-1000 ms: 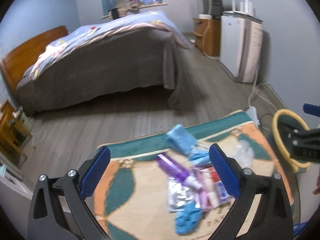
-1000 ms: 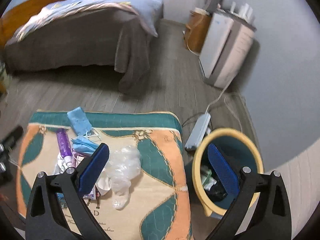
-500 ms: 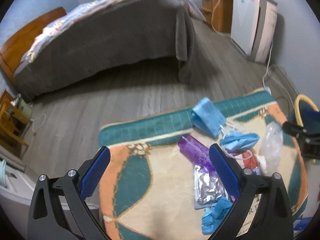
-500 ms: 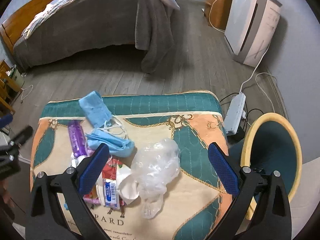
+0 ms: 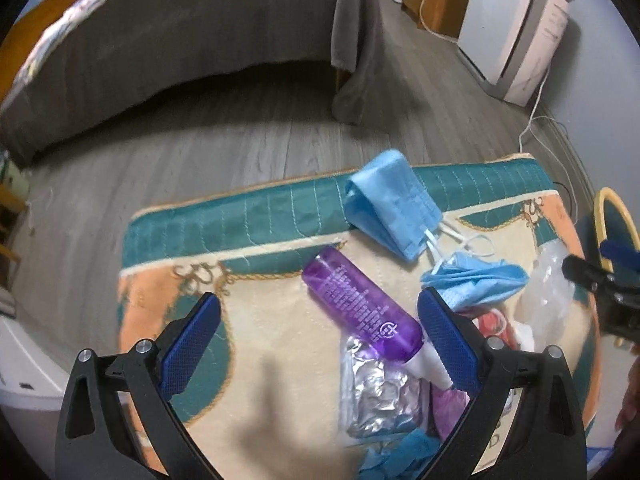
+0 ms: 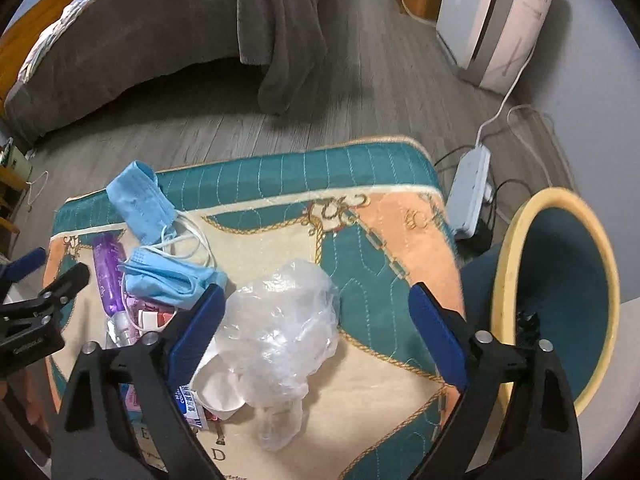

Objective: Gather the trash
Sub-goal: 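Grasp the purple bottle with left tool while right tool grasps the clear plastic bag, then carry bottle and plastic bag over the bin and open both tools to drop them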

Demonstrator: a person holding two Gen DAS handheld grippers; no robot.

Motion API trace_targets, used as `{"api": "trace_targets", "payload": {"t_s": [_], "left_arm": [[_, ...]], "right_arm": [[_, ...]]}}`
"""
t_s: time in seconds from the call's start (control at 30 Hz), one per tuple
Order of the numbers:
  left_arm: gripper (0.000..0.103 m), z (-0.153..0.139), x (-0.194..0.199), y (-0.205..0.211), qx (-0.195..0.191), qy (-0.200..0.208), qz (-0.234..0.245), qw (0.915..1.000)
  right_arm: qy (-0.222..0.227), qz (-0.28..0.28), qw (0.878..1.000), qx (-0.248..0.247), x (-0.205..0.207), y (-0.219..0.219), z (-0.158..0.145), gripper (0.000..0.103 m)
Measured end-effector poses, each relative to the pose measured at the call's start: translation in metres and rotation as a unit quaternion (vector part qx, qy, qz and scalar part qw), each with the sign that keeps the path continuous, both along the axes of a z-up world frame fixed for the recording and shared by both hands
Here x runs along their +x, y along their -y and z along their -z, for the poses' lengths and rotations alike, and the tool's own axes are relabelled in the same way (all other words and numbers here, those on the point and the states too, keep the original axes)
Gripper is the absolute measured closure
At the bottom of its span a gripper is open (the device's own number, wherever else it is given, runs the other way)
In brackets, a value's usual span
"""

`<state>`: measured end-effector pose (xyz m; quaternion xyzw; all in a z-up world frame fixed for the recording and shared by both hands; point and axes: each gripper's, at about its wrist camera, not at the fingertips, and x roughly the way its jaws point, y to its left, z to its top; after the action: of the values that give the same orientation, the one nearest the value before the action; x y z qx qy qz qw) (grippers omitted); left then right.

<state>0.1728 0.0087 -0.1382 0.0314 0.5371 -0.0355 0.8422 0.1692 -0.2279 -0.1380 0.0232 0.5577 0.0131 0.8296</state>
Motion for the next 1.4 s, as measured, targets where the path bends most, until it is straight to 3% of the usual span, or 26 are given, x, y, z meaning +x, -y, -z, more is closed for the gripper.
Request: {"api": "trace_targets", "payload": {"t_s": [0.2,0.43,0.53,0.63,0.87,1.03,1.2,1.4], "left_arm": [[0.010,0.014,0.010,0.005,-0.005,-0.019,0.006,0.9998],[0.033,0.037,0.009,0.014,0.016,-0.060,0.042,0.9972],[0.052,0.044,0.006,0.016,0.015,-0.082,0.062,0.9946],[0.069,0.040,0.002,0.016,0.011,-0.078,0.073,0.9942],[0.069,0.026,-0.008,0.014,0.013,-0.059,0.084,0.9946],[0.070,0.006,-0.020,0.013,0.015,-0.030,0.080,0.9963],[0.070,-0.031,-0.035,0.005,0.013,0.043,0.077,0.9960],[0.070,-0.080,-0.055,0.000,-0.008,0.129,0.078,0.9886]], "right_arm": [[-0.034,0.004,0.999,0.018,-0.001,0.003,0.014,0.023],[-0.073,-0.005,0.997,0.023,-0.004,0.000,0.032,0.039],[-0.092,-0.011,0.995,0.026,-0.005,0.000,0.039,0.052],[-0.097,-0.008,0.995,0.026,-0.006,0.005,0.040,0.063],[-0.084,-0.011,0.996,0.027,-0.014,0.011,0.028,0.072],[-0.058,-0.014,0.998,0.029,-0.022,0.010,0.010,0.074],[-0.021,-0.017,0.999,0.034,-0.030,0.014,-0.013,0.076],[0.035,-0.002,0.999,0.042,-0.042,0.022,-0.054,0.076]]}}
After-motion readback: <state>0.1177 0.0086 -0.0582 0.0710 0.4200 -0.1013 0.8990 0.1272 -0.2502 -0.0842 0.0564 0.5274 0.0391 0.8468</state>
